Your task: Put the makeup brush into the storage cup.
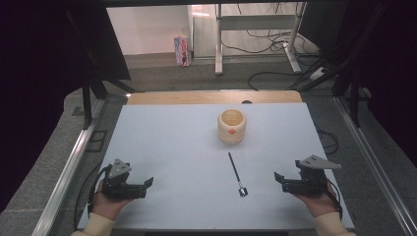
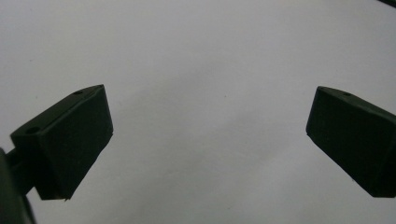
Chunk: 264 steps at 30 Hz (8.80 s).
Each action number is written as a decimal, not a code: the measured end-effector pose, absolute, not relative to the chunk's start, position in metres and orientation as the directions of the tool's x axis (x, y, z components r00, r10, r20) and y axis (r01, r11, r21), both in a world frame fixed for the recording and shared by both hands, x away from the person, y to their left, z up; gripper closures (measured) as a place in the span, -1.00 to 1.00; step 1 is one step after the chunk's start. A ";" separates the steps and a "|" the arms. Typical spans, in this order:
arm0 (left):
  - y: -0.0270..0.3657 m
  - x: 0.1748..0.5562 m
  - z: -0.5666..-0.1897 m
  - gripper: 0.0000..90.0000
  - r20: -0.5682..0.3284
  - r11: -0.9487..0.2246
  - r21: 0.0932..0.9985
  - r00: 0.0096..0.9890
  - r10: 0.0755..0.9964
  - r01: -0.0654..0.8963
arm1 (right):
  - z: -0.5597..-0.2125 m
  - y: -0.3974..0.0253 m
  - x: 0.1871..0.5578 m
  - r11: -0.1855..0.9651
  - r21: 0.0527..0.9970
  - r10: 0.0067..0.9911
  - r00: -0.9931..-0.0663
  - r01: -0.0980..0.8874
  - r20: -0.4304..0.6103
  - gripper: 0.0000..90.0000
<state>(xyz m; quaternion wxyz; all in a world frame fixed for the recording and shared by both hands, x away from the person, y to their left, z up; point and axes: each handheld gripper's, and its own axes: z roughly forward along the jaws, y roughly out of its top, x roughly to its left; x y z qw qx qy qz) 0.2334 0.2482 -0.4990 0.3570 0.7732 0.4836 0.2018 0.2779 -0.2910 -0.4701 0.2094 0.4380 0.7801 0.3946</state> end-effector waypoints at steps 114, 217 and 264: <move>0.237 0.231 -0.503 -0.96 -0.016 -0.358 0.709 0.521 0.853 0.607 | -0.447 -0.159 0.320 0.484 0.503 0.837 -0.546 0.716 -0.028 -0.46; 0.239 0.232 -0.502 -0.95 -0.015 -0.365 0.715 0.535 0.845 0.596 | -0.423 -0.140 0.352 0.607 0.315 0.740 -0.663 0.730 0.111 0.90; 0.216 0.226 -0.478 -0.91 0.152 -0.479 0.742 0.579 0.801 0.469 | -0.405 -0.160 0.348 0.751 0.372 0.556 -0.826 0.545 0.090 0.90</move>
